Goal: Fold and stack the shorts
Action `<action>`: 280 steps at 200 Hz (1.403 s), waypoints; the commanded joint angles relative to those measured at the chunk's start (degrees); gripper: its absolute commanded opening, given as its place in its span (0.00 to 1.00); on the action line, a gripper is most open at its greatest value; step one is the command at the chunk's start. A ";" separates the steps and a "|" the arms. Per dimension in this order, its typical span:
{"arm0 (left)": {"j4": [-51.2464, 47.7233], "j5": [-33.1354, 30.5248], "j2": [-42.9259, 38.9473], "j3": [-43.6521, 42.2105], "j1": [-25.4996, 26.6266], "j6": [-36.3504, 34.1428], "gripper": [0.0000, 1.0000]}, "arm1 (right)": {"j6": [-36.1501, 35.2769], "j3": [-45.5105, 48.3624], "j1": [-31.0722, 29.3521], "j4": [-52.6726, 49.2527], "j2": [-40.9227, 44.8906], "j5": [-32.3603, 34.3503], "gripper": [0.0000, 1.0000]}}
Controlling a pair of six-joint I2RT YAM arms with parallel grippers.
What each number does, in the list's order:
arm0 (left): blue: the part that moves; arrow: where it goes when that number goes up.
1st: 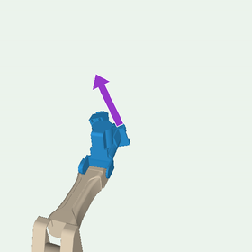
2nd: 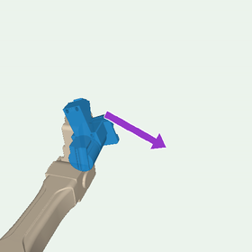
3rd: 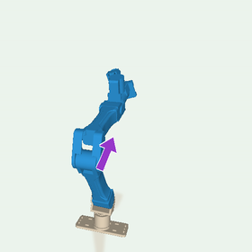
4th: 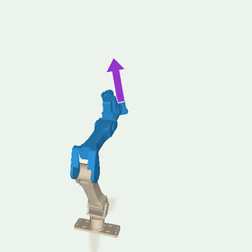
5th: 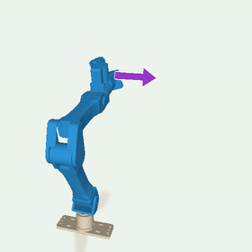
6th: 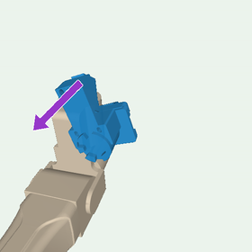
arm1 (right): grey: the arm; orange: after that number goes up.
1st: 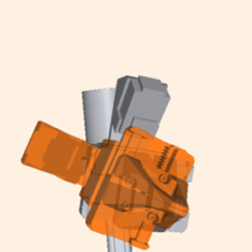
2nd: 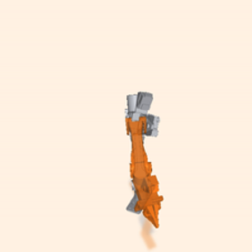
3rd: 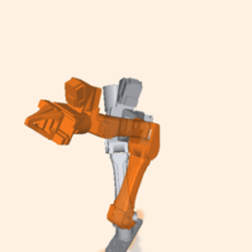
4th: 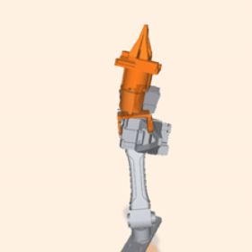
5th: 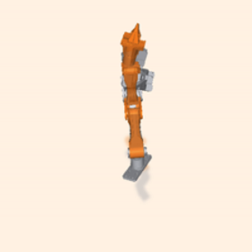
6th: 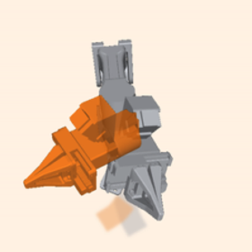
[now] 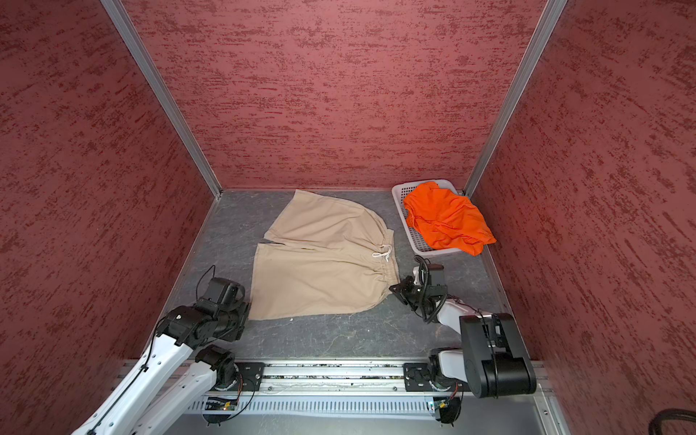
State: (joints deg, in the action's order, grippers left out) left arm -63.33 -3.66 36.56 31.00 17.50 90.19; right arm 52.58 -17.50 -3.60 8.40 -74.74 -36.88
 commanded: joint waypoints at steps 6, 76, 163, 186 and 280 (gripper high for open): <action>6.58 6.20 3.61 -3.97 -4.40 -3.24 0.57 | 0.72 -0.43 -0.67 1.38 0.48 -0.03 0.00; 11.54 3.32 11.15 -2.93 -7.55 -9.43 0.56 | -0.42 -1.09 -2.14 -2.94 1.91 1.45 0.00; 14.06 3.52 13.39 -6.51 -19.18 -19.46 0.51 | 5.22 -0.87 -9.20 -1.71 2.34 4.32 0.00; 16.80 4.51 14.60 -7.61 -21.49 -21.07 0.52 | 5.99 -0.78 -10.34 -1.72 2.69 4.87 0.00; 23.62 3.73 20.92 -7.80 -28.17 -27.25 0.32 | 9.59 -1.28 -15.69 -0.85 3.55 6.38 0.00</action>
State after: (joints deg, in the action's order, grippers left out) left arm -41.91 1.50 55.68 24.08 -8.23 66.22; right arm 59.83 -17.52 -18.06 6.66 -72.18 -32.38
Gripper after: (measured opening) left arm 0.373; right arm 0.064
